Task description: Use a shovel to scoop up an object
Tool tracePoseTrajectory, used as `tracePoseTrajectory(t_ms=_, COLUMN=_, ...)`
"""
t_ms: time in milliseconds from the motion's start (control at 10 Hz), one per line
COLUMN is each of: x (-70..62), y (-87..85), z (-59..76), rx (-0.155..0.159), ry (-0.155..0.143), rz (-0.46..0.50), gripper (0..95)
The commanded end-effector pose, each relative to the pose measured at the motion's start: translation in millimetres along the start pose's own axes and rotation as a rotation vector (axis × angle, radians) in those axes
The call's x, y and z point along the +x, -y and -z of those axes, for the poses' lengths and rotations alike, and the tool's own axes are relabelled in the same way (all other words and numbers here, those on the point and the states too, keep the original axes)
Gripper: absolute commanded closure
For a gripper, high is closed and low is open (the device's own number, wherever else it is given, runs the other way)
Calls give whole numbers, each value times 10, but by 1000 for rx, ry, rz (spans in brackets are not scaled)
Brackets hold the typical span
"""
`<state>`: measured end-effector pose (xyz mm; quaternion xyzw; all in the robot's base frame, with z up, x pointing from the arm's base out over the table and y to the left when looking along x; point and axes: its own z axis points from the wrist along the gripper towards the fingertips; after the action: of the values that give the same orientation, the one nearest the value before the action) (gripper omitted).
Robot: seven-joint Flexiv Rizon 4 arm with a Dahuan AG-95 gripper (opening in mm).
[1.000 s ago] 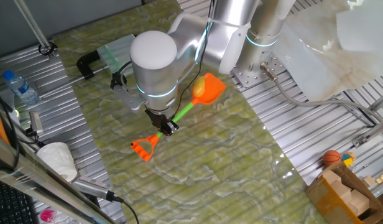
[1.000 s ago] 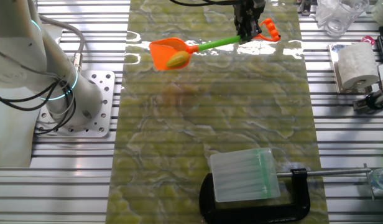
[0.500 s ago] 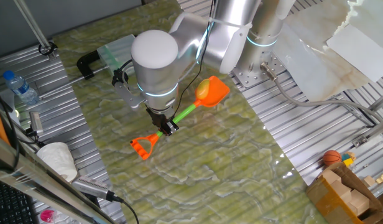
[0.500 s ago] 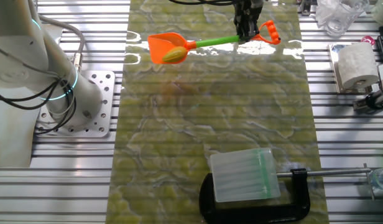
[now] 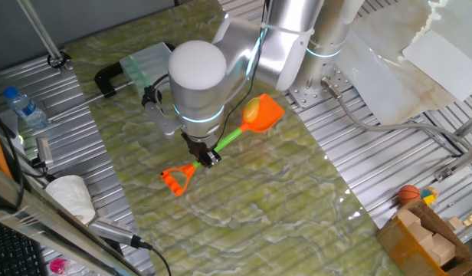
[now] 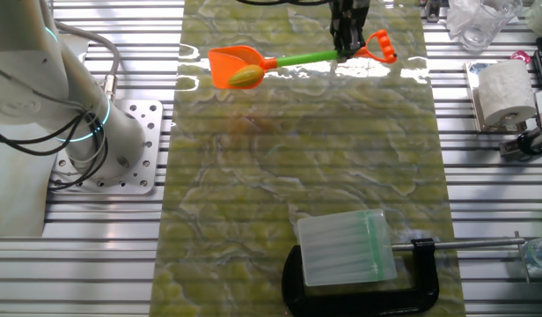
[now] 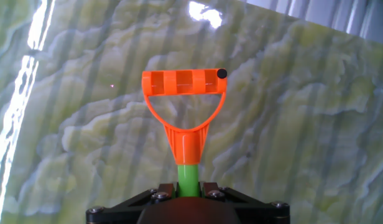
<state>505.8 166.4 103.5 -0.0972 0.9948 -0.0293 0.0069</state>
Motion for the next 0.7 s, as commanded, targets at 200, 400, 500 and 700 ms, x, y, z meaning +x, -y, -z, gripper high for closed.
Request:
tracePoseTrajectory(t_ms=200, x=7, y=11, z=6, rx=-1, ry=1, rz=-40, gripper=950)
tracePoseTrajectory(t_ms=400, x=50, y=44, z=27, rx=-3, ry=32, rz=-48, gripper=950)
tracePoseTrajectory(t_ms=500, x=53, y=41, z=29, rx=0, ry=33, rz=-49, gripper=950)
tracePoseTrajectory(t_ms=700, x=57, y=36, z=33, rx=3, ry=46, rz=-47, gripper=950)
